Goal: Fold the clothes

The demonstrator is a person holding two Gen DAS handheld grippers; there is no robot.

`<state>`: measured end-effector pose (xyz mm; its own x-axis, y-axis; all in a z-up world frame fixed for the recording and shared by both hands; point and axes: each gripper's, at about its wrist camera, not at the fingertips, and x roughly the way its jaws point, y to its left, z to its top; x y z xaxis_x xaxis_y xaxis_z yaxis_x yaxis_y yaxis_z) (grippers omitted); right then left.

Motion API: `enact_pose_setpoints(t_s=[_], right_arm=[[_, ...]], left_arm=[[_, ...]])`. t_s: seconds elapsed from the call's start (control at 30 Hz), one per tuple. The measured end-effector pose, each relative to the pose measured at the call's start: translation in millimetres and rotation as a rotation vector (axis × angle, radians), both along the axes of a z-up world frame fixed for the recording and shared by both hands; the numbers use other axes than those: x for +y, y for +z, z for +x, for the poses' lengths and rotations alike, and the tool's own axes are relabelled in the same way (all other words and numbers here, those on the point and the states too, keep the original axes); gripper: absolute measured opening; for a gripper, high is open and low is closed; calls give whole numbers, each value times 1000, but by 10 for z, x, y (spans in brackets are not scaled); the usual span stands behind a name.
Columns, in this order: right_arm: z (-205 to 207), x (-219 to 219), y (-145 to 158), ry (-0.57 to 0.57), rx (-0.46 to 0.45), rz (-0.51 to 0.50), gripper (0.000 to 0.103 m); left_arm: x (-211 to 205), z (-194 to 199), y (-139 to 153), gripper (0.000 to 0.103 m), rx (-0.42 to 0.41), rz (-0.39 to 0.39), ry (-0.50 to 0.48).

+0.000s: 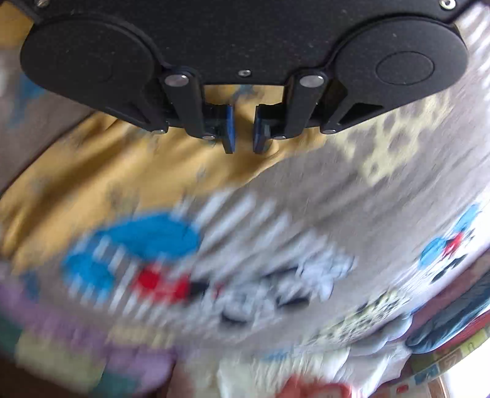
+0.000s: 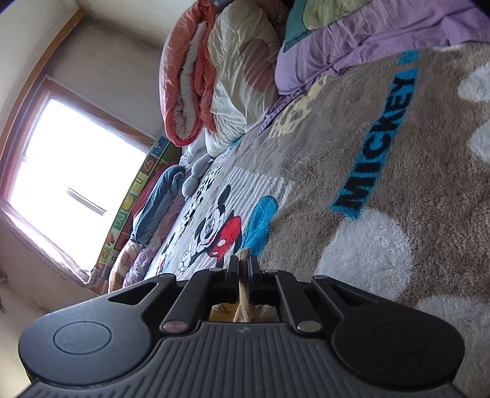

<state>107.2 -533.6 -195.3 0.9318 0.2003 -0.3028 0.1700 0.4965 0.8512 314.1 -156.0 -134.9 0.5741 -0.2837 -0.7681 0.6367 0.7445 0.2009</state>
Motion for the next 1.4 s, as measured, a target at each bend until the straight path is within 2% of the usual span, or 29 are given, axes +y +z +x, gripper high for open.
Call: enact_pose_setpoints(t_s=[0.1, 0.23, 0.3, 0.33, 0.37, 0.57, 0.67, 0.73, 0.83, 0.93, 1.07, 1.17, 1.27, 1.3, 1.4], right_arm=[[60, -60, -85, 1, 18, 54, 7], [87, -63, -103, 14, 22, 62, 7], [99, -62, -105, 18, 22, 68, 7], [103, -68, -104, 20, 23, 71, 7], [106, -75, -104, 20, 24, 78, 7], [231, -280, -51, 21, 75, 97, 7], [354, -366, -60, 49, 132, 73, 7], [446, -368, -96, 77, 165, 61, 7], [541, -350, -120, 101, 192, 29, 11], [549, -326, -112, 102, 177, 13, 17], [518, -303, -139, 100, 166, -7, 16], [446, -301, -145, 90, 149, -6, 16], [383, -296, -152, 74, 121, 6, 19], [385, -279, -133, 79, 113, -9, 23], [422, -203, -90, 102, 104, -62, 24]], left_arm=[[-20, -311, 167, 10, -73, -43, 31], [-89, -763, 206, 12, -69, -100, 28], [-137, -906, 125, 24, -44, -115, 19], [-158, -927, 55, 39, -22, -117, 22], [-179, -948, -15, 42, 0, -120, 24], [-209, -1115, -57, 41, 46, -144, 8], [-241, -1189, -97, 41, 40, -109, -13], [-241, -1219, -65, 41, 26, -113, -4], [-260, -1238, 4, 41, -38, -112, 27], [-324, -1172, 9, 41, -63, -119, 34], [-307, -1053, 6, 40, 27, -155, 25], [-65, -845, 156, 40, -9, -215, 127], [94, -443, 193, 40, -24, -190, 199], [122, -306, 194, 40, -29, -175, 194], [126, 42, 171, 40, -29, -105, 140]])
